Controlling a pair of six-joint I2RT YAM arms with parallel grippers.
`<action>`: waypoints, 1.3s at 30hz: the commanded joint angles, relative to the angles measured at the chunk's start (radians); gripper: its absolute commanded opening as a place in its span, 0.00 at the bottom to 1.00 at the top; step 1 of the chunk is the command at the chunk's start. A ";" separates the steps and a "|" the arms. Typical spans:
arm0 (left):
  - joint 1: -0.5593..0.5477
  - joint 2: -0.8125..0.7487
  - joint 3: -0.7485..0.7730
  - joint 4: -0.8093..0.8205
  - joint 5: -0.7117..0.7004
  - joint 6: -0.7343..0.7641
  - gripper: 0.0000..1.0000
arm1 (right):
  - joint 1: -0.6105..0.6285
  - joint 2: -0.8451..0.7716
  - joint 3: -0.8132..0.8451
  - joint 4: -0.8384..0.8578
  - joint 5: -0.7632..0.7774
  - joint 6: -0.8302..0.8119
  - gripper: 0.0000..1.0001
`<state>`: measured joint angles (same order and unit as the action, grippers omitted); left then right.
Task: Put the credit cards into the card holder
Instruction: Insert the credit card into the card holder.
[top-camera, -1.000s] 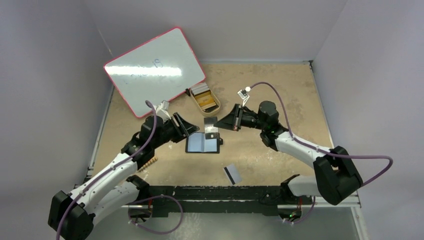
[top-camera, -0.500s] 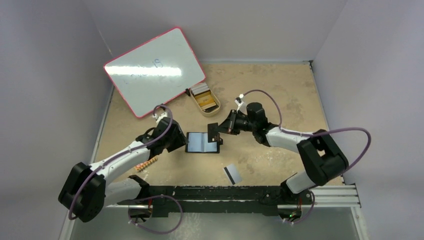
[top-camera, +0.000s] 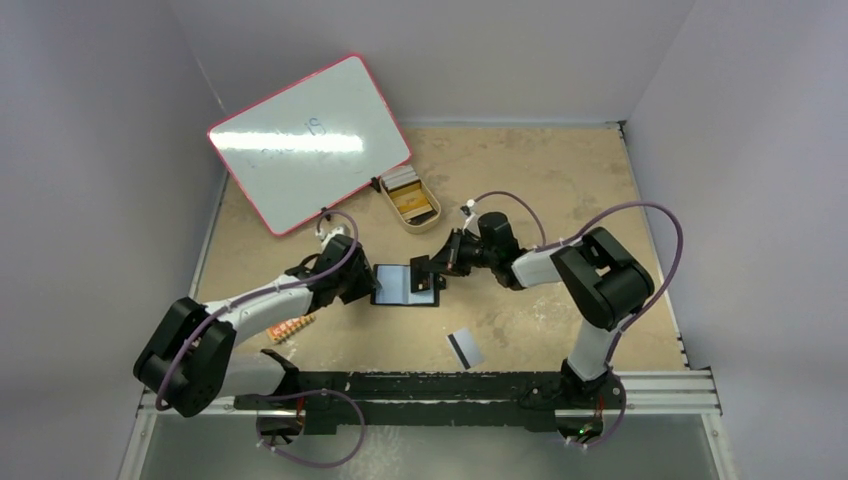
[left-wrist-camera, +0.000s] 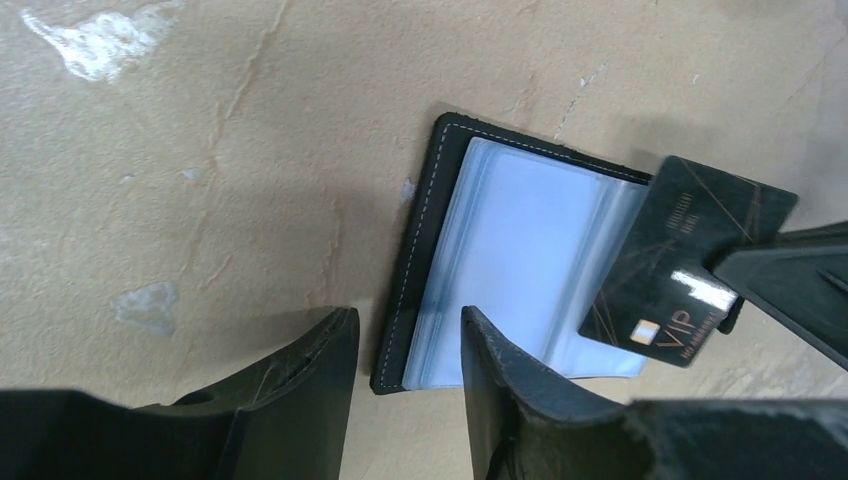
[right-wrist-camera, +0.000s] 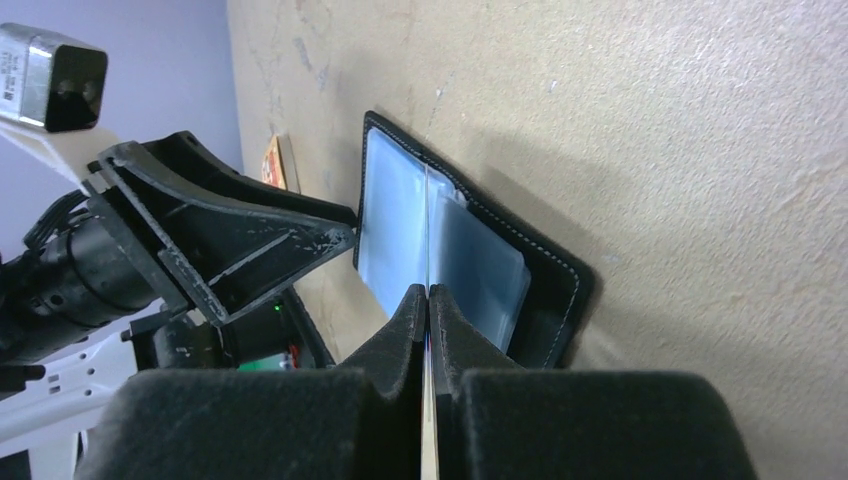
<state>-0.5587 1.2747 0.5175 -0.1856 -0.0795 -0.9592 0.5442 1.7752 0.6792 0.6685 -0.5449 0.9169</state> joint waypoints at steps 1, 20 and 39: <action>0.000 0.025 -0.026 0.025 0.035 0.029 0.40 | 0.008 0.051 0.013 0.148 -0.046 0.044 0.00; 0.000 0.034 -0.080 0.052 0.081 0.010 0.34 | 0.039 0.059 0.003 0.047 0.018 0.046 0.00; -0.003 -0.001 -0.099 0.022 0.080 -0.041 0.34 | 0.058 0.025 0.000 -0.061 0.084 0.022 0.00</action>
<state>-0.5587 1.2686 0.4564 -0.0681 0.0002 -0.9878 0.5877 1.7866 0.6636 0.6292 -0.4850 0.9600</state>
